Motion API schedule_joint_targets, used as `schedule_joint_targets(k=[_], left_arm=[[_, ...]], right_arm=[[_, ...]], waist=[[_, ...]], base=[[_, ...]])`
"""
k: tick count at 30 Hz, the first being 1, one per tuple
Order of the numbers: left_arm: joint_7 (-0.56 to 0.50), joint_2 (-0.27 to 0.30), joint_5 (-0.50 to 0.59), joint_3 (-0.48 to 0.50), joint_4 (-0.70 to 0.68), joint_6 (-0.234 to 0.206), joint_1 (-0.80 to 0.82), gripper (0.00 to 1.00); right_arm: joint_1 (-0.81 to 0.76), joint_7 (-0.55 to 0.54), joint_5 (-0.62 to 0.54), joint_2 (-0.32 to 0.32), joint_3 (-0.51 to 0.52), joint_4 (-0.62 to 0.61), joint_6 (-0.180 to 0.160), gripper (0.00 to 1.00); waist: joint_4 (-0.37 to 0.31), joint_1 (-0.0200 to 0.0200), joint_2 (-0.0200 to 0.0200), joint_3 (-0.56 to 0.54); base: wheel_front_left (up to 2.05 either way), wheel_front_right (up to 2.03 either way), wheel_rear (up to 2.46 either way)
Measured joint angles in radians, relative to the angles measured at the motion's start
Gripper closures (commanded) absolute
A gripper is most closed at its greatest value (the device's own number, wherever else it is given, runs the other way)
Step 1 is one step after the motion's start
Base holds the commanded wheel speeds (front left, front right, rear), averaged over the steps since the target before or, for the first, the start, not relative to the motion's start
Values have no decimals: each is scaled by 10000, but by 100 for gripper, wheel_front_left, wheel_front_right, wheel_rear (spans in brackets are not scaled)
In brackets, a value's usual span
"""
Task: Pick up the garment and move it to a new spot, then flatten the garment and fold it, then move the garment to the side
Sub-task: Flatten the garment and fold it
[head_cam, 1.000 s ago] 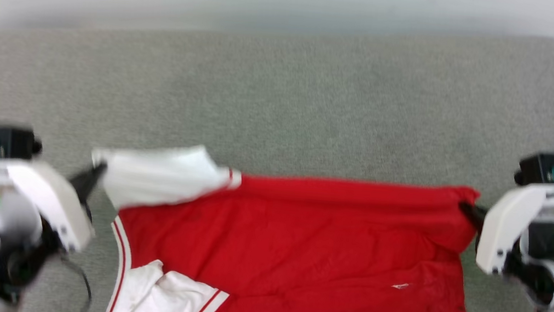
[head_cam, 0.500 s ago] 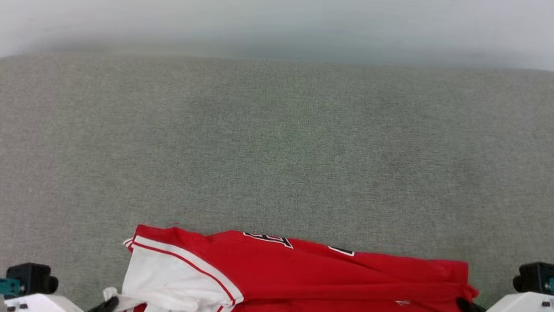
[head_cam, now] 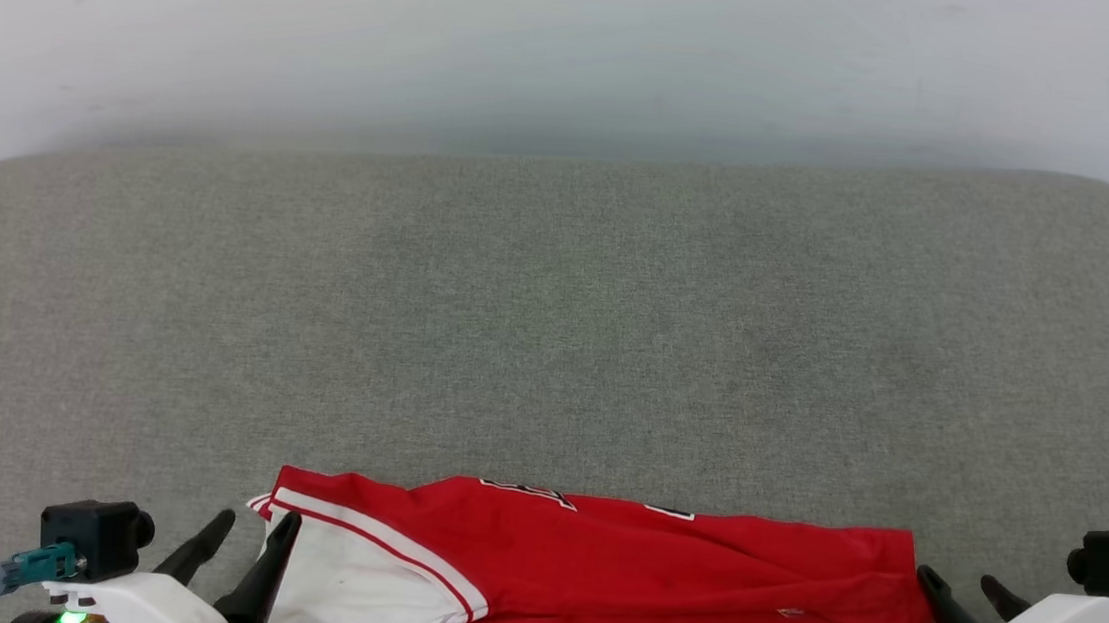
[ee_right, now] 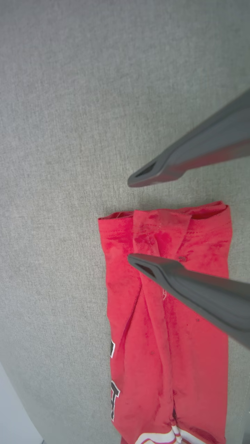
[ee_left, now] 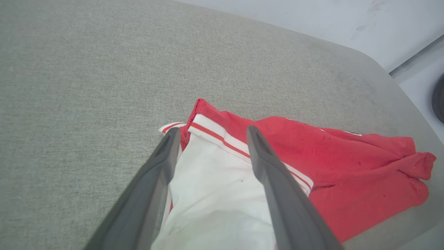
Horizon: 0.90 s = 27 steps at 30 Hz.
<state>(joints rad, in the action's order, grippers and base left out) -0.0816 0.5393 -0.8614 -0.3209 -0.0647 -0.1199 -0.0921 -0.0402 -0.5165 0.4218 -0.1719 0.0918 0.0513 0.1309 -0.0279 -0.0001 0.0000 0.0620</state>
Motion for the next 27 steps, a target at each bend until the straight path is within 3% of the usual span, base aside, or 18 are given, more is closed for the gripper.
schedule_joint_targets(k=[6,12,17,27], left_arm=[[1273,-284,1037,-67,-746,-288,294,0],[2953,-920,1929,54,-1183,-533,570,0],[3308,-1156,2692,150,-1446,-738,808,0],[3402,-1325,3427,52,-1430,-596,1103,0]], right_arm=[[-54,-1415,-155,-282,397,-809,0,0],[-79,-2621,-447,-512,543,-1603,0,0],[-225,-3145,-569,-405,694,-1684,0,0],[-261,-3436,-462,-46,593,-594,0,0]], waist=[[198,0,0,-143],[663,1,0,-11],[1074,1,0,373],[1629,2,0,1161]], base=[[0,0,0],[0,0,0],[0,0,0],[0,0,0]])
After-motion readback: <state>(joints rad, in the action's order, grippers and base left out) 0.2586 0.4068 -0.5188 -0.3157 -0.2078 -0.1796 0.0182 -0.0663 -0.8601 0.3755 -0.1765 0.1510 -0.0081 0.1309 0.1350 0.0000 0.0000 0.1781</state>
